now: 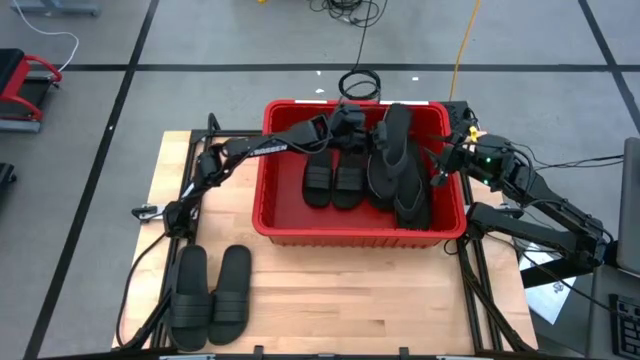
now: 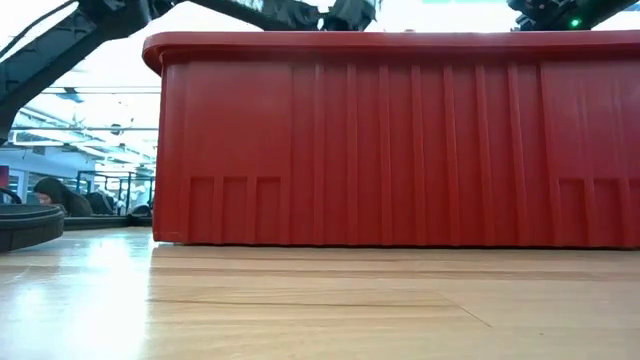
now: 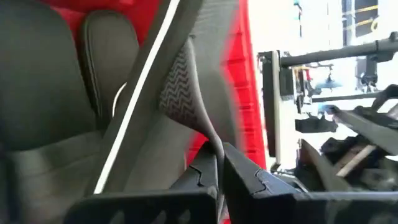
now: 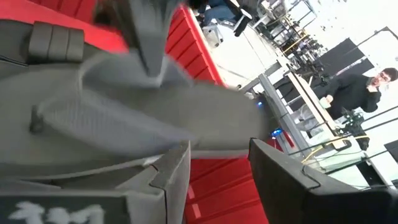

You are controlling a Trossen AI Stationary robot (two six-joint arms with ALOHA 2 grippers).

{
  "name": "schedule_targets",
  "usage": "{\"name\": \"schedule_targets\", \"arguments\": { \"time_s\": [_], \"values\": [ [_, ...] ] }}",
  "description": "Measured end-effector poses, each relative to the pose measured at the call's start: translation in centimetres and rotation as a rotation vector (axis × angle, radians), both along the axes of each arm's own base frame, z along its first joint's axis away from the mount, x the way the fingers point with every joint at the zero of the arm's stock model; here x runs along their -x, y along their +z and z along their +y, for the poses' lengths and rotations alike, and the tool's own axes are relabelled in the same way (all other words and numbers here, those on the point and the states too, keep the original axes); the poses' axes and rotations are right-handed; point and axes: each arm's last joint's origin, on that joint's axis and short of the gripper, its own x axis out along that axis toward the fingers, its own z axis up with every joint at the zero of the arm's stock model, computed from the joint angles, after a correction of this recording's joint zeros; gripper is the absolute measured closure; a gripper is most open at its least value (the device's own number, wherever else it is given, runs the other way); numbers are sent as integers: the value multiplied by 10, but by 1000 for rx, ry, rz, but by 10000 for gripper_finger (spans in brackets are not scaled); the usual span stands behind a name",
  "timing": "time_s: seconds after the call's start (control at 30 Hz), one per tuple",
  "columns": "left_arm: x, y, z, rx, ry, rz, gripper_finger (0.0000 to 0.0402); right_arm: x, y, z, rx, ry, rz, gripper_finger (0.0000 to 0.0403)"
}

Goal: Pick and place slides into bin
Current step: Put the flip flop into the bin

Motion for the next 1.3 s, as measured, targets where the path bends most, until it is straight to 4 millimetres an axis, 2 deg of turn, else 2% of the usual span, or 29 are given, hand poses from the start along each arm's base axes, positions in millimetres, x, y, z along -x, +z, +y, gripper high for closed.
{"name": "schedule_targets", "arguments": {
  "time_s": [0.07, 0.13, 0.23, 0.4, 0.8, 1.03, 1.3],
  "values": [
    [8, 9, -6, 9, 23, 48, 401, 0, 0, 0, 9, 4, 9, 248],
    [13, 9, -14, 36, 36, 133, 401, 0, 0, 0, 10, 4, 10, 248],
    [17, 0, -28, 73, 20, 249, 401, 0, 0, 0, 11, 5, 12, 248],
    [13, -5, -45, 96, -17, 288, 401, 0, 0, 0, 21, 35, 23, 248],
    [5, -32, -36, 135, 23, 326, 401, -1, 0, 1, 11, 60, 14, 248],
    [-11, -45, -37, 187, 32, 236, 401, -1, 0, 1, 12, 61, 16, 248],
    [-17, -63, -37, 227, 38, 257, 401, -1, 0, 1, 13, 62, 17, 248]
  ]
}}
